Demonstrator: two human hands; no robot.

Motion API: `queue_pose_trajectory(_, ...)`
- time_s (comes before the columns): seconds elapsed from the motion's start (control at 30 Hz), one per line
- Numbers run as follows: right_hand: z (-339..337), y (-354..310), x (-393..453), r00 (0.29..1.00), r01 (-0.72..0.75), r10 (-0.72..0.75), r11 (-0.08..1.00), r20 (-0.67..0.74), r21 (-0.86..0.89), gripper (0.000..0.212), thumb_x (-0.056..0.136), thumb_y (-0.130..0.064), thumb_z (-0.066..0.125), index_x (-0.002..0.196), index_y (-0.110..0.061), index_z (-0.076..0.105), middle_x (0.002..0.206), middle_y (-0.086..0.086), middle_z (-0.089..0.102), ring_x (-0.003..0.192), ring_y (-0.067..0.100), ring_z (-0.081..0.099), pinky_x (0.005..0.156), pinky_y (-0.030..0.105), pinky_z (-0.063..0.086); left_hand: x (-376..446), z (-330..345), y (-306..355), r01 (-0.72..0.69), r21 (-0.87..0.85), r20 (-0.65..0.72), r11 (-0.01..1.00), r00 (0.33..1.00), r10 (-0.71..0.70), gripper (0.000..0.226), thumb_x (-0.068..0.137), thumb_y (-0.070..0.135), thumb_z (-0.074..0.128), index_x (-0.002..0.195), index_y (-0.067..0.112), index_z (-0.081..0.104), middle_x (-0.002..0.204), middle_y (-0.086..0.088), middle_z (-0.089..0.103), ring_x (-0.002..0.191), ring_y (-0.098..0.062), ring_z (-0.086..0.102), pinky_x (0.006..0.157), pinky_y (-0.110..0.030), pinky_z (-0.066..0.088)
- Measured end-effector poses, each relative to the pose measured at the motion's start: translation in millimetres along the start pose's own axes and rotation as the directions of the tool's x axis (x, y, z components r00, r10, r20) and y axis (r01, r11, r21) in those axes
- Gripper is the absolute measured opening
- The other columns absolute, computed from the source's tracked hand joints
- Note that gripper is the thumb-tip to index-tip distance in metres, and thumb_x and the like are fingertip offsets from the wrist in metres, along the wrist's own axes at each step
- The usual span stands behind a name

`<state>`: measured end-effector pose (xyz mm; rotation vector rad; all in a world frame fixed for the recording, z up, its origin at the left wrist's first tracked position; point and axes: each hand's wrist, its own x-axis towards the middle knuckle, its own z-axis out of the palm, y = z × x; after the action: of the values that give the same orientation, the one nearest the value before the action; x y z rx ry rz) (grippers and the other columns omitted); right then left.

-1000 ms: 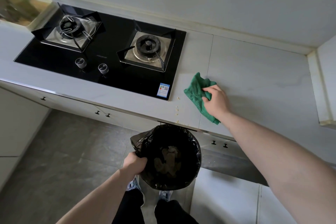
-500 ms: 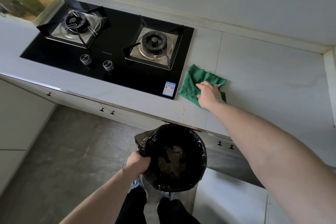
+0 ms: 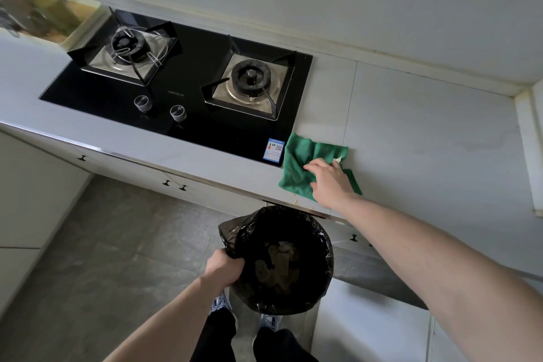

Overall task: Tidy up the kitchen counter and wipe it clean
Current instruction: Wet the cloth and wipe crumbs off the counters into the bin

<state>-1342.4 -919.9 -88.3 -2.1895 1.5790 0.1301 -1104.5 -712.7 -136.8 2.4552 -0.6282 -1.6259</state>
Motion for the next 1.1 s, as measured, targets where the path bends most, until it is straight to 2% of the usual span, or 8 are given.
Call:
queue_pose_trajectory(0.27,25,-29,-57,0.996,0.075,-0.079,0.991,0.031,0.112,0.044,0.089,-0.006,0.066,0.128,-0.026,0.063,0.131,-0.013,0.054,0.110,0.022,0.051,0.098,0.033,0.047,-5,-2,1,-0.007,-0.005,-0.012,1.000,1.000,0.007,0.021,0.079,0.019,0.057,0.093,0.012,0.069,0.089,-0.009,0.072,0.080,-0.026,0.072,0.075,-0.037,0.065)
queue_pose_trajectory(0.43,37,-35,-77,0.996,0.042,-0.059,0.976,0.073,0.212,0.038,0.085,-0.007,0.071,0.117,-0.027,0.066,0.118,-0.012,0.057,0.111,0.019,0.057,0.096,0.033,0.048,-8,-3,1,-0.017,0.005,-0.014,1.000,1.000,0.017,0.019,0.079,0.018,0.057,0.092,0.014,0.069,0.088,-0.008,0.073,0.081,-0.026,0.073,0.077,-0.040,0.065)
queue_pose_trajectory(0.5,29,-34,-76,0.998,0.042,-0.054,0.959,0.034,0.282,0.036,0.084,-0.010,0.072,0.115,-0.028,0.067,0.114,-0.015,0.056,0.110,0.016,0.057,0.092,0.028,0.045,-10,-4,2,-0.031,0.007,-0.023,0.999,0.999,0.031,0.017,0.081,0.018,0.056,0.092,0.014,0.069,0.088,-0.008,0.072,0.081,-0.026,0.073,0.076,-0.039,0.065)
queue_pose_trajectory(0.63,-10,-27,-57,0.986,0.035,0.034,0.917,-0.164,0.396,0.034,0.082,-0.017,0.075,0.115,-0.023,0.069,0.115,-0.009,0.061,0.101,0.014,0.060,0.086,0.026,0.044,-8,-5,1,-0.032,0.010,-0.014,0.999,0.999,0.033,0.020,0.080,0.018,0.055,0.093,0.015,0.070,0.088,-0.009,0.073,0.080,-0.026,0.073,0.074,-0.038,0.066)
queue_pose_trajectory(0.7,-29,-19,-44,0.961,0.026,0.084,0.921,-0.263,0.388,0.035,0.081,-0.019,0.075,0.116,-0.021,0.069,0.115,-0.006,0.062,0.100,0.014,0.060,0.088,0.027,0.047,-8,-4,-1,-0.038,0.000,-0.006,0.999,0.999,0.038,0.021,0.078,0.018,0.055,0.092,0.014,0.070,0.088,-0.009,0.073,0.080,-0.026,0.073,0.075,-0.039,0.066)
queue_pose_trajectory(0.8,-37,-6,-24,0.937,-0.047,0.169,0.929,-0.307,0.367,0.037,0.082,-0.020,0.074,0.119,-0.020,0.068,0.117,-0.004,0.062,0.103,0.015,0.060,0.091,0.028,0.048,-11,-3,-1,-0.040,-0.017,-0.004,0.999,0.999,0.040,0.019,0.077,0.017,0.055,0.088,0.012,0.070,0.087,-0.010,0.073,0.081,-0.027,0.073,0.075,-0.038,0.066)
queue_pose_trajectory(0.97,-1,-1,-15,0.972,-0.167,0.196,0.965,-0.128,0.204,0.040,0.086,-0.014,0.065,0.126,-0.021,0.062,0.131,0.001,0.057,0.114,0.030,0.058,0.097,0.037,0.047,-9,-1,-4,-0.036,-0.037,0.002,0.999,0.999,0.036,0.020,0.074,0.019,0.056,0.088,0.012,0.070,0.087,-0.009,0.073,0.081,-0.027,0.073,0.077,-0.040,0.066)
queue_pose_trajectory(1.1,17,-19,-30,0.989,-0.120,0.127,0.988,-0.079,0.094,0.042,0.089,-0.014,0.060,0.130,-0.021,0.056,0.135,-0.001,0.050,0.107,0.032,0.053,0.089,0.036,0.047,-9,-3,-6,-0.023,-0.049,-0.007,0.999,1.000,0.022,0.017,0.076,0.018,0.057,0.086,0.013,0.069,0.086,-0.010,0.072,0.081,-0.027,0.073,0.076,-0.039,0.066)
